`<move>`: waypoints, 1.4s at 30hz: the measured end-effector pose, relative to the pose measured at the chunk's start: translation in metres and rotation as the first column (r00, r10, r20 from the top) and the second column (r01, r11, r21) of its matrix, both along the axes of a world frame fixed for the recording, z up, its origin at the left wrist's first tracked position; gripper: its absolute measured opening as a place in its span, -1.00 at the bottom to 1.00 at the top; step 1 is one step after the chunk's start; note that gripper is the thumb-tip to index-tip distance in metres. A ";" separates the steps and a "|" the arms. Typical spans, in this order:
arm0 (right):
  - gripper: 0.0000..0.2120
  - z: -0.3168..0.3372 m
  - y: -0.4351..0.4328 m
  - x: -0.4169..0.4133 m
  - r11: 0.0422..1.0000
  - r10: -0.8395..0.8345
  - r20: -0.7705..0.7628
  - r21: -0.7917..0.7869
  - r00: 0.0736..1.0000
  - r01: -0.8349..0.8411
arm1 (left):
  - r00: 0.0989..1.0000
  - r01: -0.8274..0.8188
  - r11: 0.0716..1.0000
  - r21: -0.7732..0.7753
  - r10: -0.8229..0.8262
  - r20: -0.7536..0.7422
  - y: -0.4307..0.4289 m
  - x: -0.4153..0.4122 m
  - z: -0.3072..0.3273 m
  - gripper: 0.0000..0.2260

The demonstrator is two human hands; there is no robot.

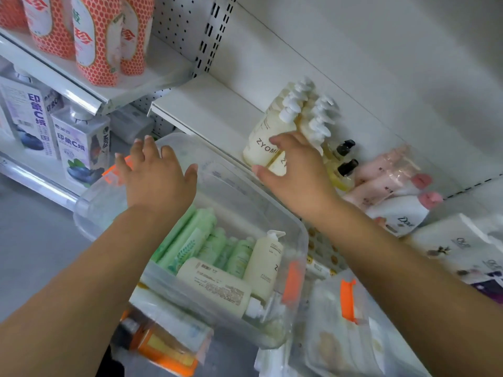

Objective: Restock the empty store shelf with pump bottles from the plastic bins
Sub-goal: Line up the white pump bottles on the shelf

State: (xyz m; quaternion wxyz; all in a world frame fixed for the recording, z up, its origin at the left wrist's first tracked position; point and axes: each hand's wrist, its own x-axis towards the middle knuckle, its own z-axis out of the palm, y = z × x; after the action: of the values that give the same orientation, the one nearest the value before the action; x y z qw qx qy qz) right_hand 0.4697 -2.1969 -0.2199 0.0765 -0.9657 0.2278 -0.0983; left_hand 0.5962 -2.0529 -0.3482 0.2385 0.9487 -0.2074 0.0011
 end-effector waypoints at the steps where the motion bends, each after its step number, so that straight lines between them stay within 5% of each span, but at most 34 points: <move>1: -0.48 -0.010 0.011 -0.015 0.996 0.004 -0.032 0.094 0.999 -0.001 | 1.000 0.007 1.000 0.004 -0.007 0.000 0.003 -0.001 -0.002 -0.37; 6: -0.58 -0.064 0.044 -0.072 0.864 -0.030 -0.263 0.478 0.964 0.157 | 0.999 -0.022 1.000 -0.014 0.022 -0.045 0.029 0.001 -0.009 -0.34; 13: -0.46 -0.111 0.048 -0.086 0.837 0.024 -0.490 0.487 0.871 0.250 | 0.997 0.067 0.997 -0.024 -0.067 0.028 0.048 -0.006 -0.015 -0.24; 18: -0.41 -0.115 0.043 -0.075 0.844 0.203 -0.674 0.488 0.711 0.221 | 0.989 0.135 0.986 0.101 -0.140 0.044 0.052 -0.013 -0.020 -0.23; 22: -0.27 -0.131 0.029 -0.077 0.761 0.202 -0.545 0.610 0.814 0.219 | 0.982 0.167 0.975 0.145 -0.177 0.059 0.045 -0.013 -0.020 -0.30; 24: -0.38 -0.127 0.019 -0.076 0.719 0.206 -0.481 0.665 0.852 0.202 | 0.965 0.260 0.964 -0.051 -0.261 -0.020 0.037 -0.017 -0.014 -0.45; 26: -0.50 -0.113 0.007 -0.072 0.643 0.210 -0.416 0.740 0.885 0.195 | 0.917 0.252 0.938 -0.237 -0.310 -0.250 0.030 -0.027 0.001 -0.59; 28: -0.56 -0.103 -0.004 -0.067 0.577 0.177 -0.318 0.800 0.931 0.164 | 0.761 0.249 0.923 -0.295 -0.375 -0.529 0.022 -0.034 0.014 -0.55; 30: -0.56 -0.098 -0.009 -0.063 0.613 0.109 -0.215 0.783 0.971 0.104 | 0.445 0.194 0.911 -0.363 -0.412 -0.795 0.015 -0.035 0.023 -0.47; 31: -0.54 -0.096 -0.010 -0.062 0.650 0.078 -0.155 0.757 0.985 0.068 | 0.309 0.165 0.911 -0.377 -0.411 -0.858 0.012 -0.034 0.025 -0.46; 33: -0.47 -0.097 -0.012 -0.061 0.713 0.040 -0.058 0.701 0.998 0.012 | 0.207 0.126 0.907 -0.401 -0.419 -0.884 0.005 -0.031 0.028 -0.51; 38: -0.30 -0.088 -0.022 -0.057 0.779 0.081 -0.003 0.624 0.997 -0.062 | 0.287 -0.086 0.847 -0.525 -0.483 -0.827 -0.001 -0.033 0.030 -0.57; 42: -0.33 -0.083 -0.032 -0.059 0.682 -0.192 0.158 0.731 0.969 0.016 | 0.365 -0.144 0.752 -0.643 -0.564 -0.741 0.002 -0.033 0.031 -0.51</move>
State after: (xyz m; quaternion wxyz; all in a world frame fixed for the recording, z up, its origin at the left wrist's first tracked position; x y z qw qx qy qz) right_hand 0.4109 -2.2289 -0.3032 0.4704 -0.8250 0.2927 -0.1114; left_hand 0.5628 -2.0505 -0.3169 0.6020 0.6157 -0.1580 -0.4832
